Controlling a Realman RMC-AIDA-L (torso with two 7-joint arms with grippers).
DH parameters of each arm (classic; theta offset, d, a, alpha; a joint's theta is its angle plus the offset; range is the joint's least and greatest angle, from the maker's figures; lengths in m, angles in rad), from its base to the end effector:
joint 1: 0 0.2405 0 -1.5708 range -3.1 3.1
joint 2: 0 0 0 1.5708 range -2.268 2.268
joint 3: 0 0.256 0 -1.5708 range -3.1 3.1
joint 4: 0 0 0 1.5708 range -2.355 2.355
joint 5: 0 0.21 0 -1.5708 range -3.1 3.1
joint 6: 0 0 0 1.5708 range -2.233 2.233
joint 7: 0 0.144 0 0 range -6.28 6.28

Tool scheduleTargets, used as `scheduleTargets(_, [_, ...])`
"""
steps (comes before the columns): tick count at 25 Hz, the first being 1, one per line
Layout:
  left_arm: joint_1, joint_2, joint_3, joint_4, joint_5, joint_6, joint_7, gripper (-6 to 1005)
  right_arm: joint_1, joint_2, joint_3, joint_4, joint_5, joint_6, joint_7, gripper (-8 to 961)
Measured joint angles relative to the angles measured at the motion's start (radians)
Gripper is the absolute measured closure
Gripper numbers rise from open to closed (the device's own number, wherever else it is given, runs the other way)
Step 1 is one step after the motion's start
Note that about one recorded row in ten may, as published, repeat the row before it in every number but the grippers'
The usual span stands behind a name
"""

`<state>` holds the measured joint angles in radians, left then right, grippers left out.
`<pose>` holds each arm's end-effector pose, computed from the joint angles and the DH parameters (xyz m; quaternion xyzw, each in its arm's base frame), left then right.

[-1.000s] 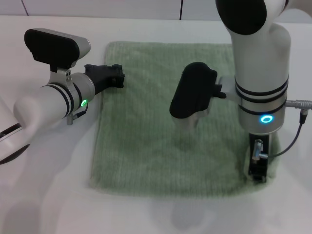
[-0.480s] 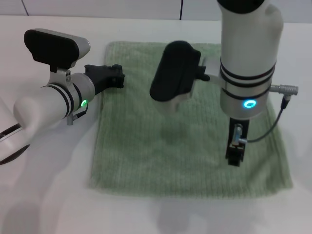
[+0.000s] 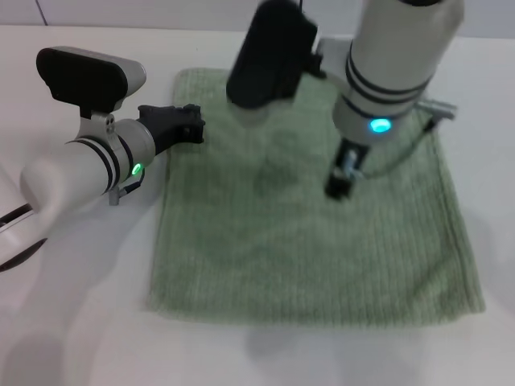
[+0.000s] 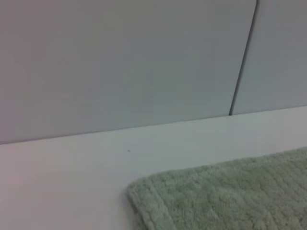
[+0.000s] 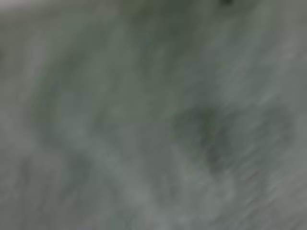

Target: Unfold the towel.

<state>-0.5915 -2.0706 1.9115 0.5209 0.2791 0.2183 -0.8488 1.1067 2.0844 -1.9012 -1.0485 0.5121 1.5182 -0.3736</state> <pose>-0.2636 0.4012 -0.0867 -0.8209 -0.3558 -0.1296 0.4274 0.0747 0.3644 -0.0856 -0.9101 0.1009 -0.3670 0.1640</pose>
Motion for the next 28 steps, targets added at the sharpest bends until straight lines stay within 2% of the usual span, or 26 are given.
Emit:
scheduleTargets(5, [0.011, 0.001, -0.005, 0.016, 0.0, 0.004, -0.001, 905, -0.107, -0.002, 0.059, -0.09, -0.053, -0.211, -0.02, 562])
scheduleTargets(6, [0.017, 0.002, -0.009, 0.026, 0.0, 0.004, -0.001, 904, -0.158, -0.002, 0.069, -0.127, -0.056, -0.304, -0.037, 562])
scheduleTargets(7, [0.024, 0.003, -0.016, 0.037, 0.0, 0.004, 0.0, 904, -0.158, -0.002, 0.069, -0.127, -0.056, -0.304, -0.037, 562])
scheduleTargets(10, [0.048, 0.007, -0.039, 0.075, 0.0, 0.005, 0.004, 904, -0.22, -0.001, 0.086, -0.137, -0.058, -0.458, -0.051, 561])
scheduleTargets(11, [0.059, 0.008, -0.049, 0.091, 0.0, 0.005, 0.004, 903, -0.259, 0.0, 0.098, -0.123, -0.054, -0.57, -0.055, 561])
scheduleTargets(12, [0.072, 0.009, -0.06, 0.107, 0.0, 0.006, 0.006, 903, -0.259, 0.0, 0.098, -0.123, -0.054, -0.57, -0.055, 561])
scheduleTargets(15, [0.12, 0.012, -0.119, 0.153, 0.001, 0.027, 0.029, 902, -0.334, -0.001, 0.1, -0.111, -0.046, -0.749, -0.055, 561])
scheduleTargets(20, [0.211, 0.012, -0.223, 0.202, 0.002, 0.158, 0.072, 901, -0.46, -0.001, 0.095, -0.1, -0.025, -1.082, -0.05, 561])
scheduleTargets(21, [0.226, 0.012, -0.244, 0.205, 0.002, 0.194, 0.073, 901, -0.49, -0.001, 0.098, -0.074, 0.014, -1.203, -0.047, 560])
scheduleTargets(22, [0.235, 0.011, -0.258, 0.205, 0.002, 0.222, 0.073, 901, -0.49, -0.001, 0.098, -0.074, 0.014, -1.203, -0.047, 560])
scheduleTargets(24, [0.248, 0.011, -0.278, 0.202, 0.002, 0.269, 0.076, 901, -0.513, -0.002, 0.101, -0.035, 0.092, -1.331, -0.046, 560])
scheduleTargets(26, [0.255, 0.011, -0.288, 0.197, 0.002, 0.301, 0.08, 900, -0.525, -0.005, 0.098, -0.002, 0.154, -1.413, -0.053, 560])
scheduleTargets(27, [0.271, 0.011, -0.314, 0.185, 0.002, 0.374, 0.09, 900, -0.526, -0.006, 0.096, 0.013, 0.169, -1.444, -0.057, 560])
scheduleTargets(28, [0.275, 0.011, -0.321, 0.182, 0.002, 0.393, 0.092, 900, -0.527, -0.006, 0.095, 0.028, 0.173, -1.464, -0.059, 533])
